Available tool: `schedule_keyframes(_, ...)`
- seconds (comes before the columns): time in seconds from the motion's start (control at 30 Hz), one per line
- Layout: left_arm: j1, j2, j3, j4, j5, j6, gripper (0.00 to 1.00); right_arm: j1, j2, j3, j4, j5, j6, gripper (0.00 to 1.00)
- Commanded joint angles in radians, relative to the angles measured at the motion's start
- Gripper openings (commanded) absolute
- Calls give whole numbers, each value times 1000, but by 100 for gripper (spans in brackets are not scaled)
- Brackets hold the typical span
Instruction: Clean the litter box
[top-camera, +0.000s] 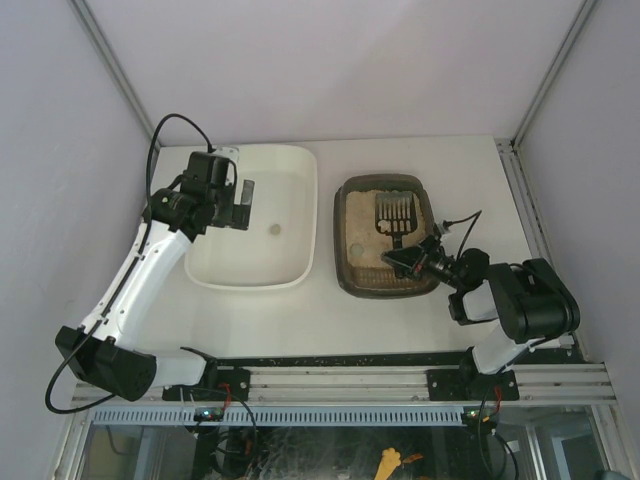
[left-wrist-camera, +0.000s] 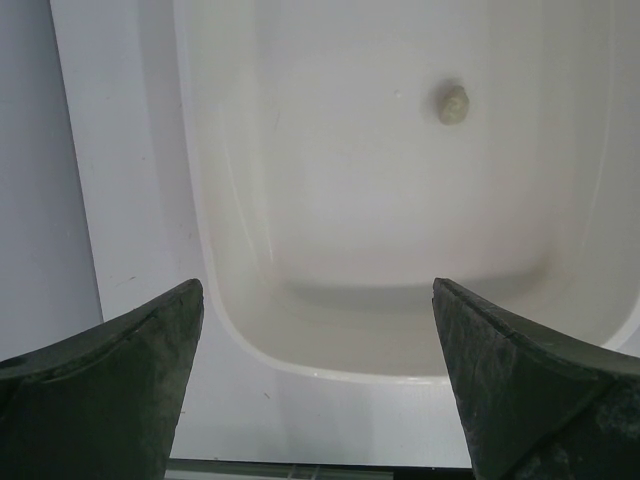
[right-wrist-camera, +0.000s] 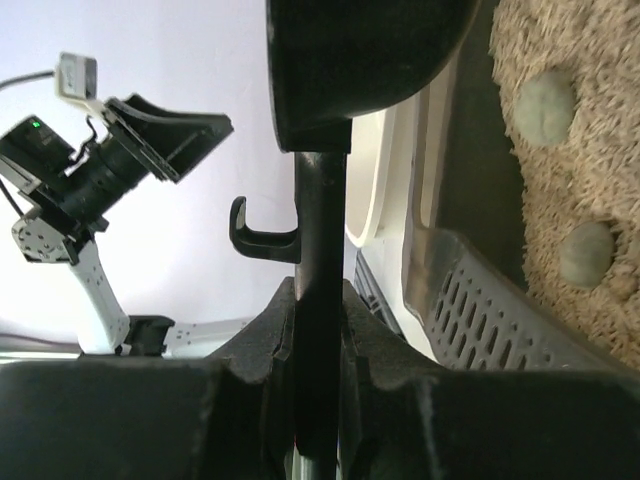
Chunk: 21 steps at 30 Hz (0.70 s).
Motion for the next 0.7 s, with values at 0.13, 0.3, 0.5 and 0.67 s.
schedule_keyframes(0.13,12,-34,-17,18,64,51,100,49,-49,19,-21,-22,-51,0)
schedule_keyframes(0.3,84,-39,-4,-32,405,134,100,31,-18,27,60,-32,8,0)
schedule_keyframes(0.5,209,-31,-8,-94,811,181,100,133,-95,91,-182,-3,-157,0)
schedule_keyframes(0.67,283,-28,0,-113,999,176,100,251,-213,213,-605,68,-447,0)
